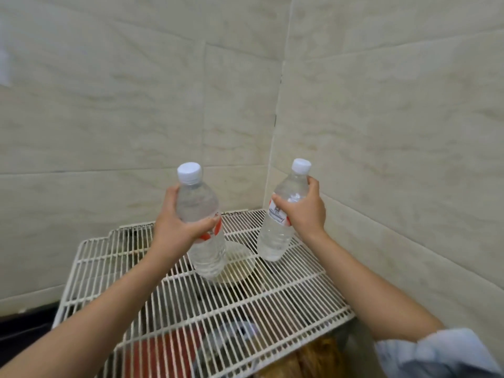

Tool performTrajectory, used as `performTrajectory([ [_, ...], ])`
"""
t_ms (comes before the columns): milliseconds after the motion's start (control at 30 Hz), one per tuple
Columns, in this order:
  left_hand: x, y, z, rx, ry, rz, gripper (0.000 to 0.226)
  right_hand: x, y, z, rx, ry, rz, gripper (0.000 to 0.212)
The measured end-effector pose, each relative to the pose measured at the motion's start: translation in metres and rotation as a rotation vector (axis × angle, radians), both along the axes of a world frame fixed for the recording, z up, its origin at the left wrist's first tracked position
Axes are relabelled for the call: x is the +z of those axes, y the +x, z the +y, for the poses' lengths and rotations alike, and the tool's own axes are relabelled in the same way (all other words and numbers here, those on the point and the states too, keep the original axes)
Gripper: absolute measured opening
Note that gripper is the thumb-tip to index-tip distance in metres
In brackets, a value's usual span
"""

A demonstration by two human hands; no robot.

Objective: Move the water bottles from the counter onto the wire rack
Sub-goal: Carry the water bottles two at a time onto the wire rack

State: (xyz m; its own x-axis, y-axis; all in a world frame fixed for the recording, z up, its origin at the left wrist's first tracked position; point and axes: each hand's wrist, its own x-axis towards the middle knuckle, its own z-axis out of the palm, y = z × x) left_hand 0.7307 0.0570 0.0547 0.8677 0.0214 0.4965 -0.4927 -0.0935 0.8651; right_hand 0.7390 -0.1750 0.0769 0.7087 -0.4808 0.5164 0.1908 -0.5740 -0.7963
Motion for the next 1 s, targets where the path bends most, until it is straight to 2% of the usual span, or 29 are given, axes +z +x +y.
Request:
performTrajectory([
  [300,0.008,0.067,-0.047,0.102,-0.014,0.07,0.06,0.019,0.096,-0.003,0.024,0.01,0.047,0.07],
  [533,0.006,0.132,-0.091,0.086,0.04,0.122,0.078,0.009,0.14,-0.021,0.024,-0.072,0.068,0.072],
  [633,0.008,0.164,-0.107,0.094,0.002,0.14,0.078,0.003,0.161,-0.037,0.023,-0.142,0.119,0.073],
  [800,0.001,0.176,-0.111,0.031,0.089,0.157,0.076,-0.005,0.164,-0.035,0.001,-0.212,0.149,0.073],
  [1000,0.004,0.193,-0.106,-0.051,0.163,0.159,0.08,-0.005,0.19,-0.039,0.032,-0.176,0.228,0.073],
])
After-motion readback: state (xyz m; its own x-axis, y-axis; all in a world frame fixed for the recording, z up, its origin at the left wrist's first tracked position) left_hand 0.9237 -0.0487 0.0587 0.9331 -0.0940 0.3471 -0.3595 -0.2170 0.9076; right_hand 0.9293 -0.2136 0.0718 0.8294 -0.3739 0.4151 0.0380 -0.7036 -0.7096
